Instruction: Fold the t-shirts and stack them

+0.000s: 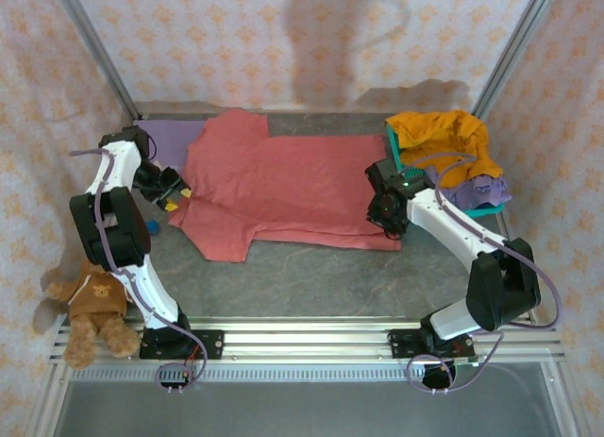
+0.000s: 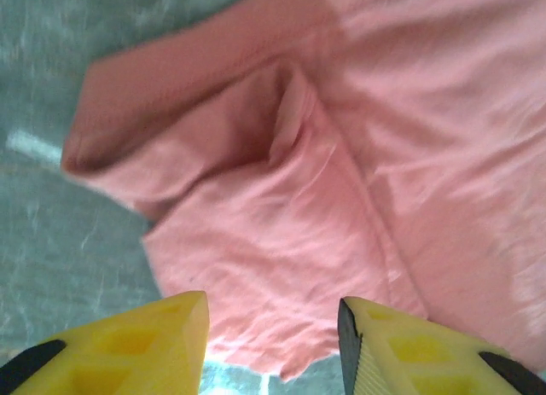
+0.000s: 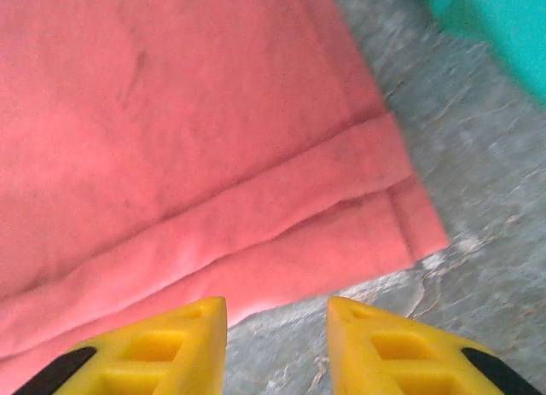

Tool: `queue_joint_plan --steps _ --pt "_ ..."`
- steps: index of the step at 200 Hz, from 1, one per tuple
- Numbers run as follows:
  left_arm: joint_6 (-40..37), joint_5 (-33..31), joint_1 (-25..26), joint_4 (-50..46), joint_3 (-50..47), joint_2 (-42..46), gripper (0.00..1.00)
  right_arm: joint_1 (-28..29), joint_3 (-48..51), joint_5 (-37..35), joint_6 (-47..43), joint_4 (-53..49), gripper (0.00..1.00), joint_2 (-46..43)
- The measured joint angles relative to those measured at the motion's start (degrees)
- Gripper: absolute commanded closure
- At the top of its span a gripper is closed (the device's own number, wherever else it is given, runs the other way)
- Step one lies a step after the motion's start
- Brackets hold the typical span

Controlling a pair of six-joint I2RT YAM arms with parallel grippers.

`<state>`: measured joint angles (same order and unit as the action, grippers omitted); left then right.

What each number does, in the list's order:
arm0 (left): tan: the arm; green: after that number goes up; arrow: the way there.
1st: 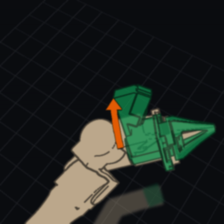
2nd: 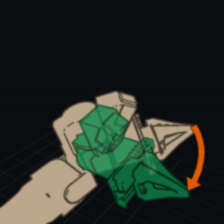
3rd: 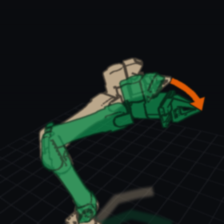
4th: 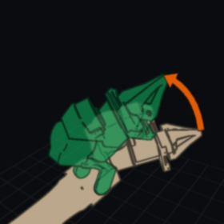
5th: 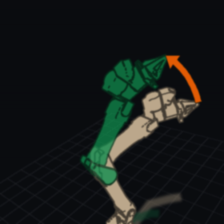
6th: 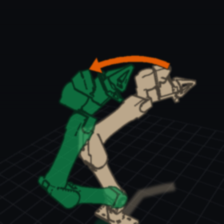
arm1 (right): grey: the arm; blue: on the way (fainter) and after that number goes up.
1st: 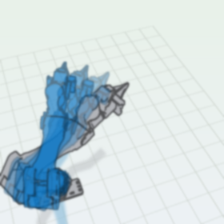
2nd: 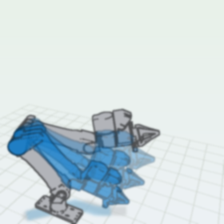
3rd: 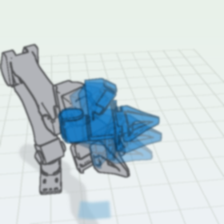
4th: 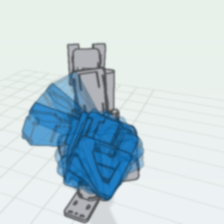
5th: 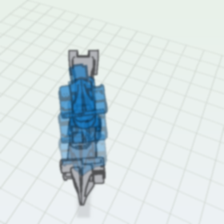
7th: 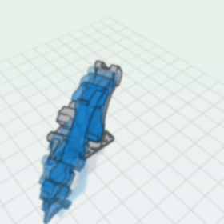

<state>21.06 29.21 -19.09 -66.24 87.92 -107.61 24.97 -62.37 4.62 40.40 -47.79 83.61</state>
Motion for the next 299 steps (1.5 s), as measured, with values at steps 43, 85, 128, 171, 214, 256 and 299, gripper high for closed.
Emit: queue_joint_plan --steps 43,85,128,171,214,256,299 --pt "-0.2 -1.3 2.6 1.2 -9.5 4.7 0.52 3.9 0.0 3.8 2.0 2.3 0.63 2.4" --pt "-1.2 -3.2 2.8 2.8 -14.0 5.2 0.55 13.7 -5.7 8.4 4.0 5.4 0.62 11.7" --pt "-1.6 -4.2 2.6 5.5 -17.2 5.2 0.55 22.8 -19.7 10.9 5.7 6.8 0.62 23.6" --pt "-1.9 -4.4 1.2 7.6 -18.6 4.9 0.56 29.1 -34.4 13.4 6.1 6.0 0.62 35.4" --pt "-3.2 -4.2 1.1 9.0 -18.6 1.4 0.57 31.3 -46.3 16.2 6.2 4.2 0.61 44.6" --pt "-4.6 -3.7 1.1 9.8 -18.5 -0.6 0.65 31.3 -48.3 18.5 7.3 3.2 0.62 48.3" --pt "-5.1 -2.6 1.1 10.2 -18.1 -0.9 0.79 31.3 -51.1 21.6 8.0 3.1 0.63 51.7"
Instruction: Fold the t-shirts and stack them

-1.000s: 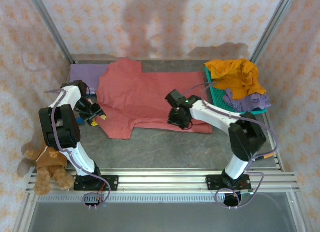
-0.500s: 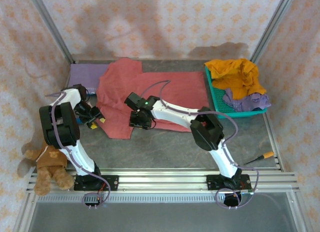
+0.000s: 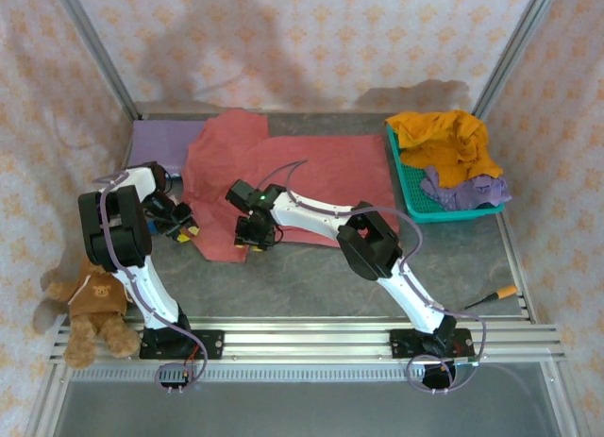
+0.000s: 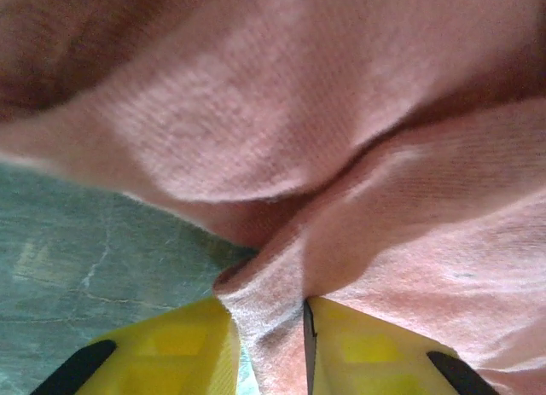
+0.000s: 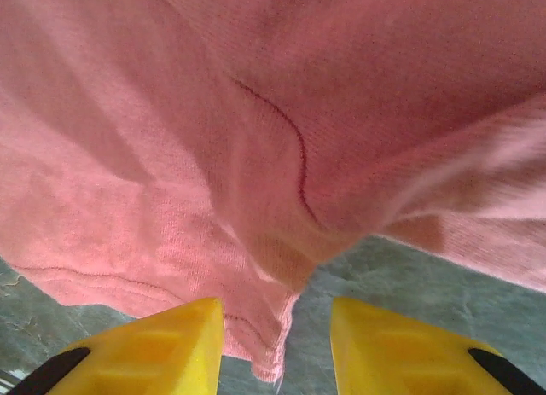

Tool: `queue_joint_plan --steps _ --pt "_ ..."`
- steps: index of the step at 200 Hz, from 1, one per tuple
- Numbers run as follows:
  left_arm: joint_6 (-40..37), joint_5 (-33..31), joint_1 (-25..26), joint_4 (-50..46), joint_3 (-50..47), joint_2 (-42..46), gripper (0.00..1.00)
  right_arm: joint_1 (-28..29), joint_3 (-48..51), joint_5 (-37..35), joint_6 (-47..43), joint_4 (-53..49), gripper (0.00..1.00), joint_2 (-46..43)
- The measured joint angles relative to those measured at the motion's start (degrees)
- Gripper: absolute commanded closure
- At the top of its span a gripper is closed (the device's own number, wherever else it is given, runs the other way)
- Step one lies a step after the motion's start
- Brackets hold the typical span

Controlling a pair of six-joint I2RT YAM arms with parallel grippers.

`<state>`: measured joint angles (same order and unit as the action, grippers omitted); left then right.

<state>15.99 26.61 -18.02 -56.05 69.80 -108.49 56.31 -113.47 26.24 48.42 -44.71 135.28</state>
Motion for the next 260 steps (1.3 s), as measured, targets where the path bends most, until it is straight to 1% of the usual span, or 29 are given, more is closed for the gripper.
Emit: queue_joint_plan --steps 21,34,46,71,90,104,131,151,195,226,242,260 --pt "-0.1 0.2 0.0 0.0 0.3 0.0 0.85 0.0 -0.1 1.1 0.1 -0.3 0.66 0.8" --pt "0.0 0.4 0.0 0.0 0.3 0.0 0.88 -0.1 -0.8 1.7 0.3 -0.2 0.71 1.0" --pt "-0.1 0.5 0.0 0.0 0.3 0.0 0.89 -0.1 -1.1 2.3 0.5 0.3 0.77 1.4" --pt "-0.1 0.7 0.0 0.0 0.3 0.0 0.91 -0.1 -1.2 3.6 0.7 0.8 0.82 2.1" --pt "-0.1 1.1 0.0 0.0 0.3 0.0 0.94 -0.3 -1.9 3.9 0.9 1.3 0.94 2.4" --pt "-0.1 1.5 0.0 0.0 0.3 0.1 0.95 -0.2 -2.1 4.0 0.8 1.6 1.0 2.6" --pt "0.0 1.6 0.0 -0.9 1.6 1.1 0.97 -0.5 -2.1 3.8 0.4 1.7 1.0 2.6" --pt "0.0 2.3 0.0 -2.1 4.5 2.8 0.98 -1.3 -2.1 3.8 0.4 2.2 1.0 2.6" --pt "0.7 5.0 0.7 -4.2 13.1 3.3 0.99 -5.6 -3.9 5.1 -0.6 2.6 1.0 2.6" --pt "1.8 5.7 3.6 -5.1 18.6 0.7 0.99 -8.2 -6.0 5.5 -1.6 2.6 1.0 2.6" --pt "2.2 5.8 5.0 -5.6 22.1 -2.1 1.0 -9.2 -6.5 6.2 -1.9 2.5 1.0 2.6" --pt "2.6 5.7 5.4 -6.8 26.4 -5.6 1.0 -10.2 -8.1 7.2 -2.2 2.0 1.0 2.9"
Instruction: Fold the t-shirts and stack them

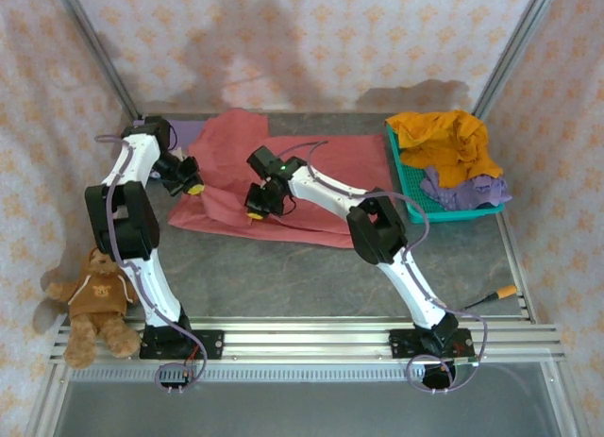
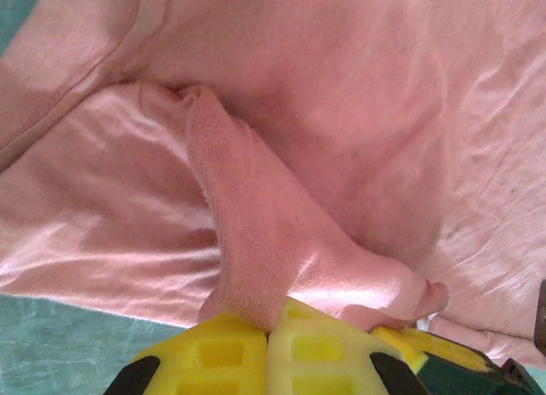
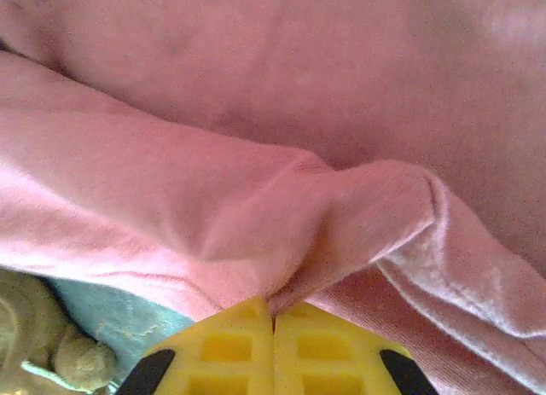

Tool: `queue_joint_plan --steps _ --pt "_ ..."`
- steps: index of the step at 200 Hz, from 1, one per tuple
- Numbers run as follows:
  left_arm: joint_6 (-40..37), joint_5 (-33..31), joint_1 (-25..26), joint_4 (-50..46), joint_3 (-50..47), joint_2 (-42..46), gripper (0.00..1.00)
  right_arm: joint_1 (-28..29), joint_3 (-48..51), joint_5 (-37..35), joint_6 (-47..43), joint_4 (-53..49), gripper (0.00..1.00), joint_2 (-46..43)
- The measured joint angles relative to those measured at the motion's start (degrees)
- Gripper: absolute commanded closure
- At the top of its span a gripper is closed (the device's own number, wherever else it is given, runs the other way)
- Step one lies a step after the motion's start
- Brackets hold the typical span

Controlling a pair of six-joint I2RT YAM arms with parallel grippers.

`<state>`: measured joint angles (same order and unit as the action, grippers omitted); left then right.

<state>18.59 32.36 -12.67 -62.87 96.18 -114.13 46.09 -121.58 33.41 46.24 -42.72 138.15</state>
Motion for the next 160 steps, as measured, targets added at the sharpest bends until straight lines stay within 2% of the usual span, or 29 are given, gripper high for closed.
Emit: queue_joint_plan --steps 32,83,113,137,160 --pt "0.5 -0.1 0.3 -2.1 8.2 -6.3 0.97 -1.9 -3.9 1.9 -0.5 -0.1 1.0 1.3" --pt "1.5 0.2 2.3 -4.7 17.6 -12.7 0.9 -5.1 -4.9 3.0 -1.0 0.0 1.0 1.9" --pt "2.8 0.8 3.0 -6.4 24.0 -16.3 0.77 -6.8 -6.1 3.9 -1.7 0.2 0.87 3.9" --pt "3.6 1.4 2.9 -6.6 27.2 -17.9 0.79 -7.9 -6.3 4.1 -2.4 0.4 0.84 5.4" --pt "4.7 1.8 2.9 -6.3 28.2 -17.9 0.78 -9.1 -7.0 4.1 -3.6 0.3 0.76 5.9"
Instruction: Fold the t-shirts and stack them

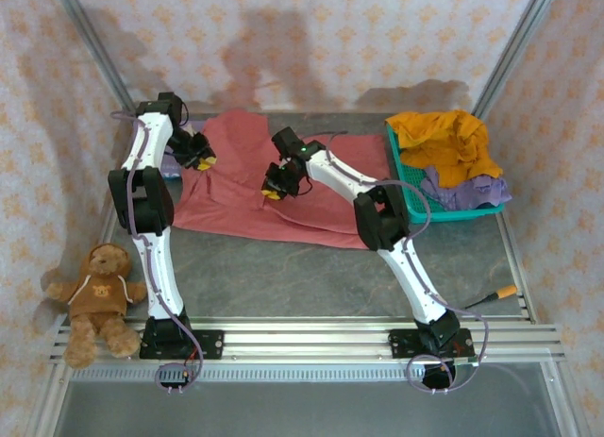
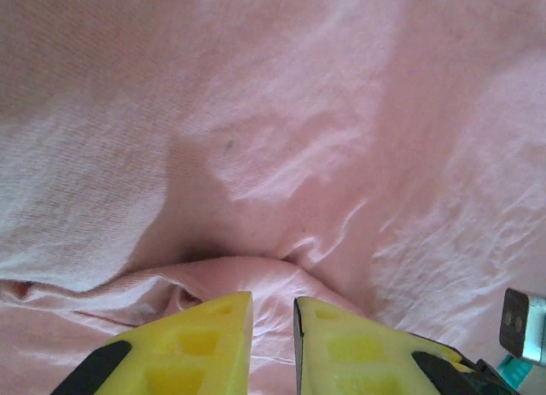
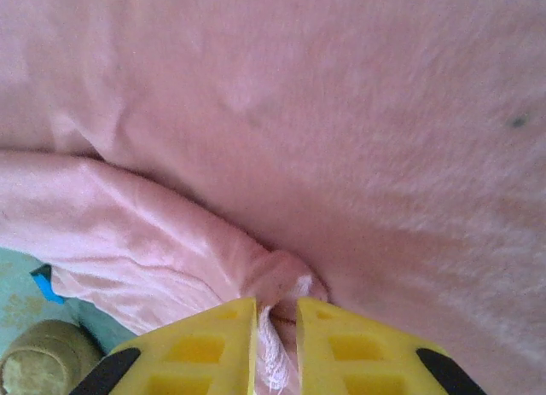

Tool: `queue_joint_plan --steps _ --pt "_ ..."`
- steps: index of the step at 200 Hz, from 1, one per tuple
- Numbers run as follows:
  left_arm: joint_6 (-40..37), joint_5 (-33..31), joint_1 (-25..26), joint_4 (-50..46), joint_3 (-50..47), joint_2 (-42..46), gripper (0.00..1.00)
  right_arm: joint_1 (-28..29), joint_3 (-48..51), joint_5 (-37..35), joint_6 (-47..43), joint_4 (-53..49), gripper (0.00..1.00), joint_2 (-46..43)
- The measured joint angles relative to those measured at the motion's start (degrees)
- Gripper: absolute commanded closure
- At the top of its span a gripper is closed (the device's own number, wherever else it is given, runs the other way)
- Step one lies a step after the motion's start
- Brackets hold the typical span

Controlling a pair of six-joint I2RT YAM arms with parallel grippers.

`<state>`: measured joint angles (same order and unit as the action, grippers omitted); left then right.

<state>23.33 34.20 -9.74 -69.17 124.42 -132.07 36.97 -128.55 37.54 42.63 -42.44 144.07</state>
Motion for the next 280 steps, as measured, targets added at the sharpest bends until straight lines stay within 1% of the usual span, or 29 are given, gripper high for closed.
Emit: queue_joint_plan --steps 21,51,96,139,163,187,217,280 --pt "1.0 0.5 0.0 0.1 0.8 0.0 0.71 -1.0 -2.1 -0.3 -1.5 -0.6 0.71 0.0" --pt "1.1 1.0 0.0 0.9 -0.7 0.6 0.61 -1.5 -0.6 -1.2 -2.7 -0.8 0.69 -1.5" --pt "0.8 1.0 0.0 4.4 -15.5 9.4 0.51 -0.8 4.1 -2.8 -2.9 -1.2 0.69 -4.9" --pt "0.9 1.0 0.0 10.1 -29.9 17.2 0.36 -0.5 6.6 -3.6 -2.9 -1.2 0.68 -9.1" --pt "1.3 1.2 0.0 13.6 -35.8 18.6 0.36 -0.5 7.3 -3.7 -2.9 -1.2 0.68 -10.6" --pt "1.3 1.4 0.1 16.2 -39.4 18.7 0.36 -0.5 8.0 -4.3 -3.1 -1.1 0.68 -11.5" --pt "2.2 1.7 0.4 19.2 -41.5 18.7 0.36 -0.5 10.7 -4.6 -3.5 -1.0 0.68 -13.0" --pt "5.4 4.5 0.5 27.1 -44.6 18.7 0.38 -0.6 16.3 -4.8 -3.8 0.1 0.68 -16.0"
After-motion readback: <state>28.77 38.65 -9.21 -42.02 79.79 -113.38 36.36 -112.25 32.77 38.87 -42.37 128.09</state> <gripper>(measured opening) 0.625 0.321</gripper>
